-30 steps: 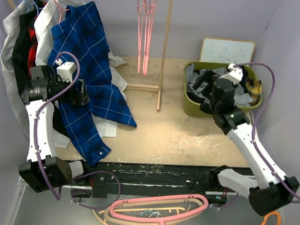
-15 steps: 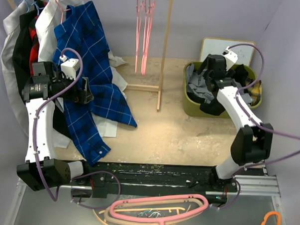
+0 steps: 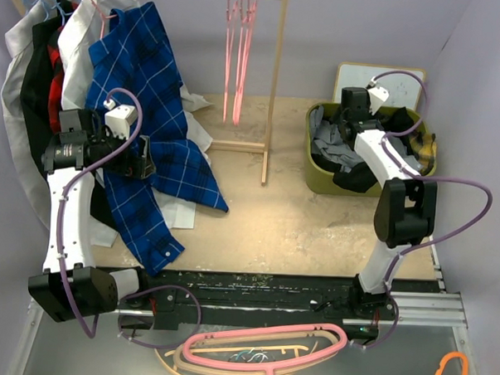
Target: Place the shirt on the hanger
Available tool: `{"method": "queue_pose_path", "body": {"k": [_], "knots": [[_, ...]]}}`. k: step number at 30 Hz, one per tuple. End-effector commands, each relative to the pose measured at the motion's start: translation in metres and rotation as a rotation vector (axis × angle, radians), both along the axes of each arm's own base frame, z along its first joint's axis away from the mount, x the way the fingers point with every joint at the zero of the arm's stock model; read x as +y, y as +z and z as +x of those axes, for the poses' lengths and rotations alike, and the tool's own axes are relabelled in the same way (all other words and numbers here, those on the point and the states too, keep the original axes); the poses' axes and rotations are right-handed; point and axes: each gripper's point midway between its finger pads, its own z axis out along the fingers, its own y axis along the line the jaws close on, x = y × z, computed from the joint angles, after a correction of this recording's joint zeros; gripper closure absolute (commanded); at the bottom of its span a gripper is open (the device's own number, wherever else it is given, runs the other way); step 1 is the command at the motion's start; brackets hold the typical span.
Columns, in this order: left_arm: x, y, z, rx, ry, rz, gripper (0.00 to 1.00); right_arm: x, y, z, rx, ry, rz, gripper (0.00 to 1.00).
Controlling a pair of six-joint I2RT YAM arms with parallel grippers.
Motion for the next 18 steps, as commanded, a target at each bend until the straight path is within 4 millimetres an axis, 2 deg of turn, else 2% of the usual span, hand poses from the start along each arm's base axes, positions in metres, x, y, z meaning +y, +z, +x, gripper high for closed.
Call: {"method": "queue_pose_path", "body": {"k": [1, 5, 10, 14, 17, 18], "knots": [[0.005, 0.009, 0.003, -0.067, 0.002, 0.051, 0.01, -0.005, 0.016, 0.009, -0.064, -0.026, 0.010, 0.41], [0.005, 0.006, 0.004, -0.054, 0.005, 0.051, 0.01, 0.000, 0.005, 0.010, -0.057, -0.011, 0.045, 0.52], [0.005, 0.001, 0.007, -0.034, 0.001, 0.042, 0.01, 0.007, 0.000, 0.014, -0.053, 0.018, 0.069, 0.58], [0.006, -0.001, 0.007, -0.030, 0.003, 0.044, 0.01, 0.007, -0.002, 0.014, -0.052, 0.023, 0.067, 0.69], [0.006, -0.004, 0.006, -0.024, -0.002, 0.043, 0.01, 0.009, -0.004, 0.017, -0.049, 0.035, 0.069, 0.85], [0.006, -0.006, 0.006, -0.020, -0.001, 0.043, 0.01, 0.009, -0.005, 0.017, -0.048, 0.038, 0.070, 0.86]]}}
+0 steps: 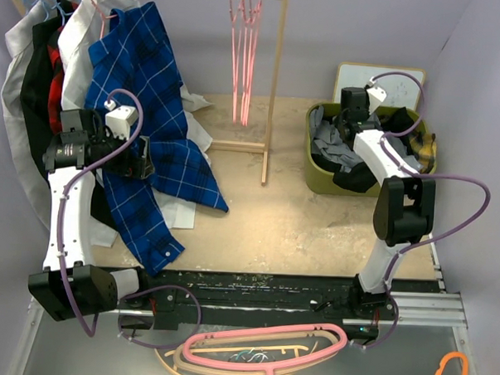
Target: Place the shirt on the hanger
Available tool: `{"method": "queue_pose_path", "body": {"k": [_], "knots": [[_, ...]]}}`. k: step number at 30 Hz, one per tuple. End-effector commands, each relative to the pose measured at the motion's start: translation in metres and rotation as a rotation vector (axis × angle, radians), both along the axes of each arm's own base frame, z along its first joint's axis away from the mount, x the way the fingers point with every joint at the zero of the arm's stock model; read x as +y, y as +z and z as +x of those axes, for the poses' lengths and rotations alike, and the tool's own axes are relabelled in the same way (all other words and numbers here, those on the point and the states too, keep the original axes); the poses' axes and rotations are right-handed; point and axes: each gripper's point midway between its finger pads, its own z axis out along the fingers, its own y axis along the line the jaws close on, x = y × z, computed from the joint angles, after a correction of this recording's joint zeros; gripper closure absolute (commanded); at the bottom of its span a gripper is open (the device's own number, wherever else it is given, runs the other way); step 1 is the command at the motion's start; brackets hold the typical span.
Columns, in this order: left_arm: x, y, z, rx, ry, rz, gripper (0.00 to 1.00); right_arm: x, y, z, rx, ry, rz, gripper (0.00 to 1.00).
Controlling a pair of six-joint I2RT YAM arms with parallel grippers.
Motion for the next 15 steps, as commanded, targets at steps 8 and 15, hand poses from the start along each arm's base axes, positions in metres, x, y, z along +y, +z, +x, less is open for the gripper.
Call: {"method": "queue_pose_path", "body": {"k": [8, 15], "knots": [[0.002, -0.004, 0.006, -0.022, -0.013, 0.020, 0.01, 0.004, -0.014, 0.007, 0.031, 0.036, 0.016, 0.40], [0.003, -0.010, 0.009, -0.002, -0.012, 0.022, 0.01, 0.001, -0.027, 0.006, 0.064, 0.041, -0.008, 0.51]]}}
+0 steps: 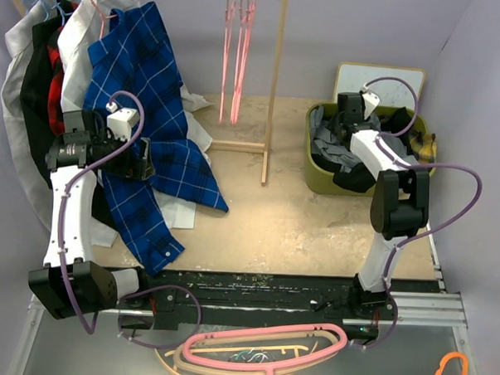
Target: Place the shirt on the hanger
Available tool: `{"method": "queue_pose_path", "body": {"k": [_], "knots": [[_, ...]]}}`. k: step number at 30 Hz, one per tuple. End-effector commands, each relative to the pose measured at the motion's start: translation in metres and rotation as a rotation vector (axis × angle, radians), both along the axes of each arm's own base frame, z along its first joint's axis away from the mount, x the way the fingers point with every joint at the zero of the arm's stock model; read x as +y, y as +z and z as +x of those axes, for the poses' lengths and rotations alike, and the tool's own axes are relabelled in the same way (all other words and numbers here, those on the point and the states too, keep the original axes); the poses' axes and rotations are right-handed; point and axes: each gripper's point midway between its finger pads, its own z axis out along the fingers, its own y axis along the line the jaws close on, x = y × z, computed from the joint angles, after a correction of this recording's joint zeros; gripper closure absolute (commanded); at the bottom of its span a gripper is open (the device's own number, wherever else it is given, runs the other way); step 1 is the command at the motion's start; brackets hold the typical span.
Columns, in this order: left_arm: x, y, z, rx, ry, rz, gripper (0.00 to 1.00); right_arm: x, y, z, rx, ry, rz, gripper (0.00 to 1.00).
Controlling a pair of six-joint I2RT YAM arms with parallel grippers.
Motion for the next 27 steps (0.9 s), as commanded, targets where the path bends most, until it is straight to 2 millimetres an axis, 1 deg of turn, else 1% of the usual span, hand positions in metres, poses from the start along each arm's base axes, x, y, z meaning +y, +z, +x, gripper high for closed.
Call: {"method": "queue_pose_path", "body": {"k": [1, 3, 5, 6, 7, 9, 12, 14, 15, 16, 18, 19, 21, 22, 23, 25, 27], "knots": [[0.002, -0.001, 0.009, -0.022, -0.017, 0.018, 0.01, -0.004, 0.007, 0.003, -0.012, 0.004, -0.017, 0.64], [0.003, -0.002, 0.009, -0.016, -0.013, 0.023, 0.01, -0.004, 0.008, 0.002, -0.015, -0.002, -0.014, 1.00], [0.004, -0.003, 0.010, -0.014, -0.009, 0.026, 0.01, -0.004, 0.026, -0.001, -0.057, -0.002, 0.000, 1.00], [0.004, -0.003, 0.010, -0.013, -0.009, 0.023, 0.01, -0.004, 0.038, -0.005, -0.087, -0.004, 0.002, 1.00], [0.004, -0.004, 0.009, -0.011, -0.012, 0.021, 0.01, -0.009, 0.063, -0.006, -0.150, -0.005, -0.027, 1.00], [0.001, -0.005, 0.009, -0.004, -0.025, 0.009, 0.01, 0.001, 0.104, -0.019, -0.236, 0.024, -0.032, 1.00], [-0.004, -0.012, 0.008, 0.027, -0.048, -0.015, 0.01, 0.026, 0.177, -0.052, -0.395, 0.085, -0.032, 1.00], [-0.002, -0.013, 0.010, 0.032, -0.043, -0.008, 0.01, 0.037, 0.232, -0.080, -0.542, 0.100, -0.076, 1.00], [0.000, -0.012, 0.011, 0.031, -0.038, -0.002, 0.01, 0.035, 0.256, -0.093, -0.608, 0.100, -0.132, 1.00], [0.001, -0.012, 0.012, 0.033, -0.034, 0.002, 0.01, 0.031, 0.280, -0.104, -0.674, 0.085, -0.134, 1.00], [0.002, -0.014, 0.014, 0.041, -0.031, 0.007, 0.01, 0.030, 0.310, -0.119, -0.730, 0.104, -0.128, 1.00], [0.003, -0.015, 0.014, 0.047, -0.029, 0.008, 0.01, 0.027, 0.334, -0.127, -0.775, 0.103, -0.127, 1.00], [0.004, -0.017, 0.014, 0.054, -0.022, 0.015, 0.01, 0.030, 0.370, -0.140, -0.850, 0.143, -0.121, 1.00], [0.005, -0.018, 0.013, 0.058, -0.019, 0.019, 0.01, 0.033, 0.395, -0.149, -0.920, 0.172, -0.121, 1.00], [0.006, -0.019, 0.013, 0.062, -0.016, 0.022, 0.01, 0.043, 0.415, -0.156, -0.971, 0.242, -0.109, 1.00], [0.006, -0.020, 0.013, 0.062, -0.016, 0.025, 0.01, 0.072, 0.454, -0.175, -1.072, 0.421, -0.051, 1.00], [0.005, -0.019, 0.013, 0.060, -0.017, 0.023, 0.01, 0.103, 0.486, -0.202, -1.177, 0.623, 0.006, 1.00]]}}
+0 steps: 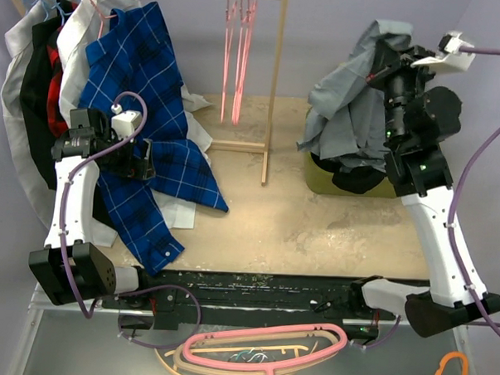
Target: Place the shirt on the hanger
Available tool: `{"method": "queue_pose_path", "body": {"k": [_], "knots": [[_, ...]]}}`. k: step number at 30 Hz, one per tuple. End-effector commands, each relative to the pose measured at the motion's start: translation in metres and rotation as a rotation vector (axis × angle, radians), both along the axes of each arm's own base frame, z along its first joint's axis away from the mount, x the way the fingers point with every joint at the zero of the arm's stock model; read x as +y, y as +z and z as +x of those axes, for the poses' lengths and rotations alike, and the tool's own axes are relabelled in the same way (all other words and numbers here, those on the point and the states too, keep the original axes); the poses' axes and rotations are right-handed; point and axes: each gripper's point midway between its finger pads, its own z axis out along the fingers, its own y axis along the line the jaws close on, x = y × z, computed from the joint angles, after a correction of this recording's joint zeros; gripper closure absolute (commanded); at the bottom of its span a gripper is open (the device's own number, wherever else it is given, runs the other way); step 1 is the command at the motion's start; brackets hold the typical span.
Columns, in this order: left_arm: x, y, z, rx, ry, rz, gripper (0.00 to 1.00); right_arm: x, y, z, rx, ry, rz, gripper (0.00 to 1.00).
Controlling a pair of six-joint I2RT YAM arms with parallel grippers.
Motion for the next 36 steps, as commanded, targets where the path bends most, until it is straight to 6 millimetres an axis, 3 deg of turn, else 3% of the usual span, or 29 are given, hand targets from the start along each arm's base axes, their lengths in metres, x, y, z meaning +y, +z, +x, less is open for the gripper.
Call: {"method": "queue_pose_path", "body": {"k": [1, 3, 6, 12, 14, 16, 19, 22, 28, 30, 33, 36], "knots": [[0.000, 0.008, 0.005, -0.030, -0.015, 0.016, 0.01, 0.074, 0.085, -0.056, -0.283, 0.454, -0.110, 1.00], [0.000, 0.008, 0.005, -0.029, -0.014, 0.017, 0.01, 0.103, 0.104, -0.084, -0.376, 0.644, -0.148, 1.00], [0.000, 0.006, 0.005, -0.024, -0.014, 0.020, 0.01, 0.132, 0.122, -0.109, -0.449, 0.817, -0.200, 1.00], [0.003, 0.006, 0.005, -0.023, -0.005, 0.032, 0.01, 0.155, 0.157, -0.138, -0.559, 1.012, -0.206, 1.00], [0.004, 0.006, 0.005, -0.022, -0.003, 0.037, 0.01, 0.169, 0.162, -0.157, -0.598, 1.118, -0.206, 1.00], [0.004, 0.006, 0.005, -0.023, 0.000, 0.038, 0.01, 0.193, 0.154, -0.168, -0.594, 1.231, -0.230, 1.00], [0.004, 0.006, 0.005, -0.021, 0.002, 0.038, 0.01, 0.229, 0.120, -0.182, -0.554, 1.419, -0.301, 1.00], [0.005, 0.007, 0.005, -0.022, 0.004, 0.039, 0.01, 0.258, 0.069, -0.183, -0.452, 1.580, -0.303, 1.00], [0.009, 0.013, 0.006, -0.027, 0.022, 0.058, 0.01, 0.341, -0.074, -0.180, -0.071, 1.827, -0.261, 1.00], [0.018, 0.018, 0.009, -0.032, 0.060, 0.095, 0.01, 0.365, -0.111, -0.179, 0.009, 1.855, -0.256, 1.00], [0.035, 0.027, 0.013, -0.045, 0.132, 0.165, 0.00, 0.399, -0.155, -0.168, 0.066, 1.824, -0.251, 1.00], [0.044, 0.038, 0.014, -0.062, 0.171, 0.202, 0.00, 0.426, -0.169, -0.154, 0.065, 1.783, -0.228, 1.00]]}}
